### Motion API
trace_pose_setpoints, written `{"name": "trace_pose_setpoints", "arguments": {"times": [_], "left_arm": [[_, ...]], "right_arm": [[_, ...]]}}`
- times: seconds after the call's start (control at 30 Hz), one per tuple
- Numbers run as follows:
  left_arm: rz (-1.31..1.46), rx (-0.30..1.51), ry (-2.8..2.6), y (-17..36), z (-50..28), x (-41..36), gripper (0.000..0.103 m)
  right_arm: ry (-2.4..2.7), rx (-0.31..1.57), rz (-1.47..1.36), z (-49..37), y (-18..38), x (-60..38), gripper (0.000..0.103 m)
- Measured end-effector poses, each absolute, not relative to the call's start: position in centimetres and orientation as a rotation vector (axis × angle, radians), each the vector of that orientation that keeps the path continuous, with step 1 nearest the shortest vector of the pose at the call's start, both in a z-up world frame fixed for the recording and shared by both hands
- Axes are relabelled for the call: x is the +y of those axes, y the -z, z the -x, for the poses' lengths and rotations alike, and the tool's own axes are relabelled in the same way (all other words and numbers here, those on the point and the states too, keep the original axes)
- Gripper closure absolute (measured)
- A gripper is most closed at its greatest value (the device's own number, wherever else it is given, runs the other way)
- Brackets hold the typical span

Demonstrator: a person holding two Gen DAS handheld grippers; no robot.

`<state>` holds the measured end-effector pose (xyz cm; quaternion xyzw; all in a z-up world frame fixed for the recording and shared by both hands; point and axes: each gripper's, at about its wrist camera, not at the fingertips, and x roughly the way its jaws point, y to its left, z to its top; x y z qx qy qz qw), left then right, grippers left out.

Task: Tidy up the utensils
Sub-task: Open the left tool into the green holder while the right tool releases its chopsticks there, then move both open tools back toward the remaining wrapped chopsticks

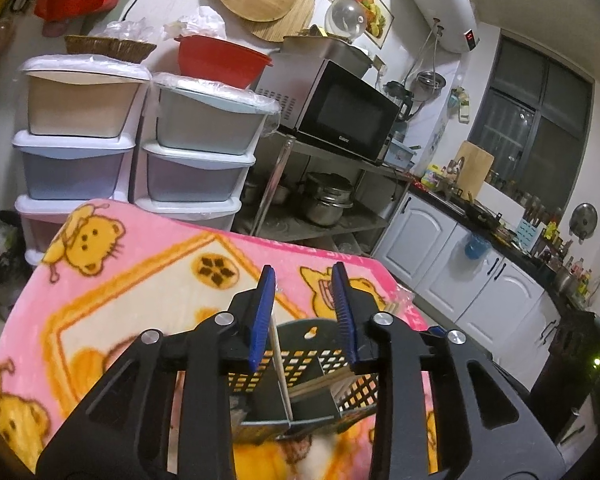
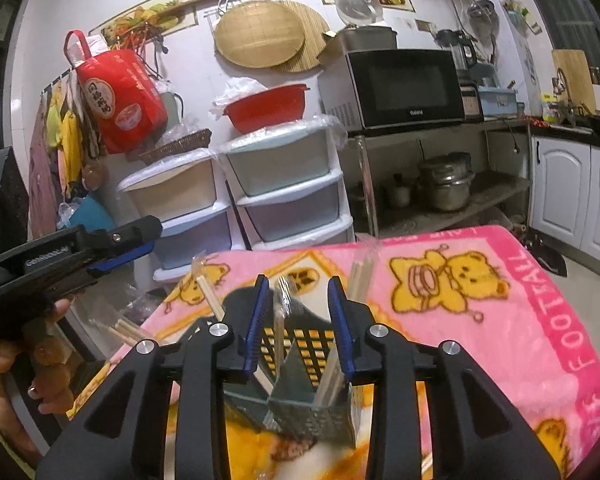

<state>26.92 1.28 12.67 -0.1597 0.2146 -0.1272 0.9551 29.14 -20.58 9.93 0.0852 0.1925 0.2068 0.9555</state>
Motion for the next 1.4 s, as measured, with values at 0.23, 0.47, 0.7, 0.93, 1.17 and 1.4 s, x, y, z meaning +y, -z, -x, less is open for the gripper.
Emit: {"name": "trace_pose_setpoints", "arguments": {"times": [0.23,0.47,0.7,0.93,1.17,1.4], "left_arm": [[0.349,0.457,0.270,-12.5,-25.4,1.7,0.051],[0.369,0.453,0.276,-12.7,-23.4,2.2,0.035],[0.370,0.451,0.277,-12.9,-21.7,2.3,0.018],[0.382,0.453,0.279,-12.7,-20.4,2.4,0.011],[0.382,0.454,0.282,-12.6,-19.3,2.1,0.011],[0.386,0.457,0.286,-12.3,-18.2,1.9,0.011]], "right_arm": [[-0.417,0.424,-0.178,-28.3,-9.9,-21.2,0.055],[-0.400,0.451,-0.192,-27.5,-9.6,-22.2,0.045],[-0.389,0.460,-0.198,-26.4,-9.8,-23.1,0.038],[-0.385,0.450,-0.198,-25.0,-10.3,-23.6,0.031],[-0.383,0.445,-0.208,-23.4,-10.5,-24.3,0.027],[-0.374,0.448,-0.201,-21.9,-10.3,-25.0,0.026]]}}
